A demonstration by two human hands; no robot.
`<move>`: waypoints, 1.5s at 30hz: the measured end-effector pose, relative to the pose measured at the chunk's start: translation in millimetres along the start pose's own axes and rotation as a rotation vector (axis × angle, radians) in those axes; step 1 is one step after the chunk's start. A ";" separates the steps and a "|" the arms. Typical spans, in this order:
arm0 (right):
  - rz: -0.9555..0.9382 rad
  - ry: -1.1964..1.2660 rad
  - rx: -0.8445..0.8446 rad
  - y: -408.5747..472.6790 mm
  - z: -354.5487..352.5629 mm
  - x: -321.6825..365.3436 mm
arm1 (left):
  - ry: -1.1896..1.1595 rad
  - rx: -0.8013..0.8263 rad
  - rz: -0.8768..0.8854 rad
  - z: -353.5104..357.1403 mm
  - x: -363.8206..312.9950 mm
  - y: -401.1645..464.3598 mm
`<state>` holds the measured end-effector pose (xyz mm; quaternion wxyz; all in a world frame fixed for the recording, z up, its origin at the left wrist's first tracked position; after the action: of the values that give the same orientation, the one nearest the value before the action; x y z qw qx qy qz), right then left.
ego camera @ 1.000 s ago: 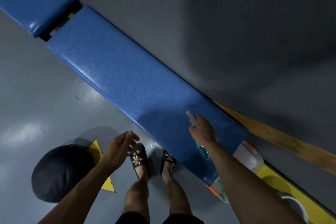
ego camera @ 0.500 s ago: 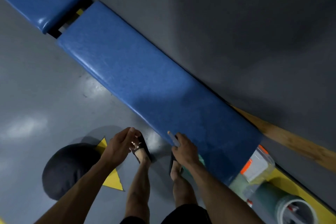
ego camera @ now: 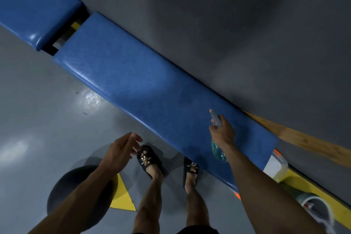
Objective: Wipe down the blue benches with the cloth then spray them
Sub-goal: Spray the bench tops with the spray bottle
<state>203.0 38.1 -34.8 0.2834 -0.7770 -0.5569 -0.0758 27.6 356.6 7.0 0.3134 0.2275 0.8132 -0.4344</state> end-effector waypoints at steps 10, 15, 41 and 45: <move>-0.239 -0.172 0.328 -109.3 84.7 28.6 | -0.007 0.022 0.018 -30.9 13.8 13.6; -0.224 -0.142 0.272 -128.2 103.9 41.6 | 0.015 -0.002 0.046 -49.0 28.0 25.4; -0.268 -0.179 0.348 -73.2 102.0 79.8 | -0.014 0.021 0.046 -51.9 0.2 76.0; -0.271 -0.139 0.321 -86.9 118.4 87.5 | -0.002 -0.002 0.033 -55.4 -4.8 83.0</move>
<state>132.8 191.3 -63.9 0.3519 -0.6432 -0.6793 0.0301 67.0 446.3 -12.8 0.3214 0.2403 0.8094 -0.4287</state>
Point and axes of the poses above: each hand's wrist, its own y-axis towards the middle knuckle, its own z-axis out of the palm, x = y × z, the point moved 5 cm from there along y, towards the middle knuckle, and after that the axes turned 15 degrees about -x, right-handed, at the moved point
